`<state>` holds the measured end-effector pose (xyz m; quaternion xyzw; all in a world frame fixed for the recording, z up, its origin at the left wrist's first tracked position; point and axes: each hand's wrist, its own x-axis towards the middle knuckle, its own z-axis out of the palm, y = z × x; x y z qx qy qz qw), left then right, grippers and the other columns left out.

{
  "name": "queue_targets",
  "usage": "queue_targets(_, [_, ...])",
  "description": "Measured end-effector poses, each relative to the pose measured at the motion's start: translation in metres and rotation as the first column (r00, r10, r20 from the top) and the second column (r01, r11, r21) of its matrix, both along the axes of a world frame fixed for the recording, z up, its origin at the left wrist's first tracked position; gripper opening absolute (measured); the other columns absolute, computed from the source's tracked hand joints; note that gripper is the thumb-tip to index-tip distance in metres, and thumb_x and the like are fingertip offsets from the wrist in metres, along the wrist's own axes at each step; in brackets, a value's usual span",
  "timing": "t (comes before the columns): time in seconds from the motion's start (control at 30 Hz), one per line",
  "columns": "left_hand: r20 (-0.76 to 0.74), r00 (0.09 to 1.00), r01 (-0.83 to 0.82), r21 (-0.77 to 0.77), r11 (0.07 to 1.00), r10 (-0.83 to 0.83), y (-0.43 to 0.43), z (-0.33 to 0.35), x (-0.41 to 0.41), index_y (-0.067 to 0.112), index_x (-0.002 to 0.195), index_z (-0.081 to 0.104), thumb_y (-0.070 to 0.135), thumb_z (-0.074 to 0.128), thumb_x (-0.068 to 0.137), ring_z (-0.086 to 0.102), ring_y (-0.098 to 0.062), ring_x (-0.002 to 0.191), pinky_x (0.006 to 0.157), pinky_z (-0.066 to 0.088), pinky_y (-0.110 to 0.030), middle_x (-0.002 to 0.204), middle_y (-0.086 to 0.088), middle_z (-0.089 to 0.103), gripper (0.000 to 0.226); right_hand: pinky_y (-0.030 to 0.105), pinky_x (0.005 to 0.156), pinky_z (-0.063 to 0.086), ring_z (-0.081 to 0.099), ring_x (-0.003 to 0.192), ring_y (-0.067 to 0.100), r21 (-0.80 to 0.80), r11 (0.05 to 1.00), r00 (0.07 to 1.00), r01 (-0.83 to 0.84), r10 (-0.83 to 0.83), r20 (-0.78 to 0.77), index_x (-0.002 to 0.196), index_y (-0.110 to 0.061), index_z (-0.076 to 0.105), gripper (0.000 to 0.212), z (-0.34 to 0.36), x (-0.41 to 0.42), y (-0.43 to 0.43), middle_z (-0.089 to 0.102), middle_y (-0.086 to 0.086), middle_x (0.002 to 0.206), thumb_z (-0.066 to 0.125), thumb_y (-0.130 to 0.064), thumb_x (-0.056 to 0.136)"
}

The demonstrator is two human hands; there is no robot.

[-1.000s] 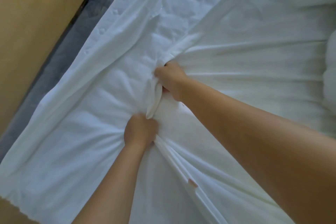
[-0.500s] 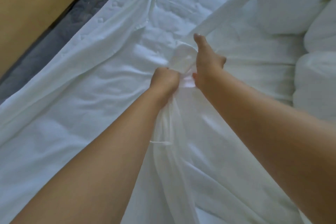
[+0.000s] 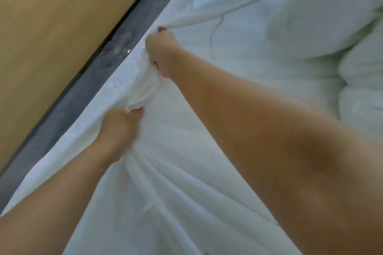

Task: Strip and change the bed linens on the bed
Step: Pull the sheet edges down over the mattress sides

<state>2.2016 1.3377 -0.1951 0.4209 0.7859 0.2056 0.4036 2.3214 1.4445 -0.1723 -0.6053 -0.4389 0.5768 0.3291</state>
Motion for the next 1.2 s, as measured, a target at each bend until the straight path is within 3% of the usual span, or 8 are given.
queue_targets(0.03, [-0.020, 1.000, -0.011, 0.009, 1.000, 0.011, 0.000, -0.022, 0.007, 0.010, 0.085, 0.060, 0.031, 0.052, 0.095, 0.053, -0.028, 0.071, 0.060, 0.033, -0.031, 0.072, -0.009, 0.057, 0.025, 0.029, 0.071, 0.048, 0.056, 0.091, 0.026, -0.201, 0.962, 0.934, 0.185, -0.236, -0.268, 0.119, -0.002, 0.053, 0.029, -0.020, 0.000, -0.008, 0.055, 0.010, 0.096, 0.042, -0.003, 0.093])
queue_targets(0.23, [-0.089, 0.993, -0.055, 0.241, 0.969, 0.078, 0.014, -0.081, 0.012, 0.010, 0.110, 0.067, 0.022, 0.057, 0.089, 0.049, -0.007, 0.108, 0.076, 0.025, 0.004, 0.118, -0.003, 0.062, 0.026, 0.035, 0.059, 0.047, 0.056, 0.064, 0.024, -0.015, 0.944, 0.920, 0.330, -0.325, -0.221, 0.072, -0.009, 0.054, 0.012, -0.086, 0.001, 0.006, 0.053, 0.007, 0.064, 0.053, -0.005, 0.083])
queue_targets(0.4, [-0.007, 0.987, -0.150, 0.326, 0.933, 0.161, 0.009, -0.079, 0.020, -0.001, 0.110, 0.065, 0.018, 0.056, 0.087, 0.057, -0.025, 0.113, 0.095, 0.041, -0.026, 0.116, -0.012, 0.066, 0.032, 0.028, 0.052, 0.047, 0.057, 0.060, 0.017, -0.031, 0.953, 0.926, 0.301, -0.300, -0.229, 0.078, -0.009, 0.053, 0.007, -0.068, 0.002, -0.017, 0.056, 0.004, 0.070, 0.055, -0.010, 0.085])
queue_targets(0.5, [-0.040, 0.981, -0.166, 0.321, 0.932, 0.188, 0.007, -0.071, 0.021, 0.002, 0.097, 0.069, 0.020, 0.057, 0.084, 0.061, -0.023, 0.103, 0.080, 0.040, -0.021, 0.104, -0.009, 0.069, 0.025, 0.040, 0.080, 0.053, 0.059, 0.079, 0.022, -0.047, 0.959, 0.947, 0.281, -0.285, -0.148, 0.083, -0.009, 0.054, 0.003, -0.061, 0.004, -0.051, 0.059, 0.007, 0.081, 0.056, -0.010, 0.084])
queue_targets(0.67, [-0.138, 0.988, -0.039, 0.180, 0.983, 0.064, -0.036, -0.051, 0.039, 0.014, 0.093, 0.056, 0.039, 0.064, 0.076, 0.058, -0.026, 0.084, 0.068, 0.038, -0.027, 0.089, -0.001, 0.063, 0.031, 0.007, 0.071, 0.043, 0.058, 0.086, 0.009, -0.012, 0.983, 0.982, 0.185, -0.185, -0.035, 0.113, -0.010, 0.051, 0.030, -0.058, 0.031, -0.135, 0.062, 0.004, 0.104, 0.057, -0.006, 0.083])
queue_targets(0.83, [0.022, 0.996, -0.091, -0.045, 0.995, 0.092, -0.141, -0.024, 0.066, 0.015, 0.112, 0.047, 0.028, 0.080, 0.063, 0.061, -0.024, 0.090, 0.071, 0.045, -0.029, 0.098, 0.002, 0.059, 0.061, 0.025, 0.097, 0.042, 0.055, 0.108, 0.014, -0.097, 0.993, 0.984, 0.061, -0.044, 0.172, 0.126, -0.008, 0.048, 0.039, -0.036, 0.069, -0.238, 0.057, 0.006, 0.124, 0.052, -0.004, 0.087])
queue_targets(1.07, [-0.204, 0.953, 0.198, -0.148, 0.969, -0.225, -0.297, 0.028, 0.131, 0.020, 0.147, 0.017, 0.037, 0.074, 0.071, 0.026, -0.034, 0.133, 0.105, 0.030, -0.049, 0.145, -0.015, 0.026, 0.097, 0.010, 0.072, 0.033, 0.049, 0.091, 0.001, -0.207, 0.973, 0.906, -0.101, 0.176, 0.386, 0.118, -0.018, 0.056, 0.029, 0.052, 0.124, -0.405, 0.052, -0.009, 0.107, 0.051, -0.020, 0.089])
queue_targets(1.2, [-0.133, 0.772, 0.623, -0.043, 0.781, -0.622, -0.367, 0.054, 0.164, 0.019, 0.134, 0.044, 0.030, 0.049, 0.089, 0.029, -0.029, 0.135, 0.106, 0.029, -0.038, 0.140, -0.009, 0.039, 0.046, 0.009, 0.075, 0.033, 0.049, 0.087, -0.004, -0.037, 0.994, 0.845, -0.102, 0.106, 0.524, 0.117, -0.016, 0.057, 0.027, 0.104, 0.157, -0.484, 0.056, -0.008, 0.109, 0.053, -0.019, 0.090])
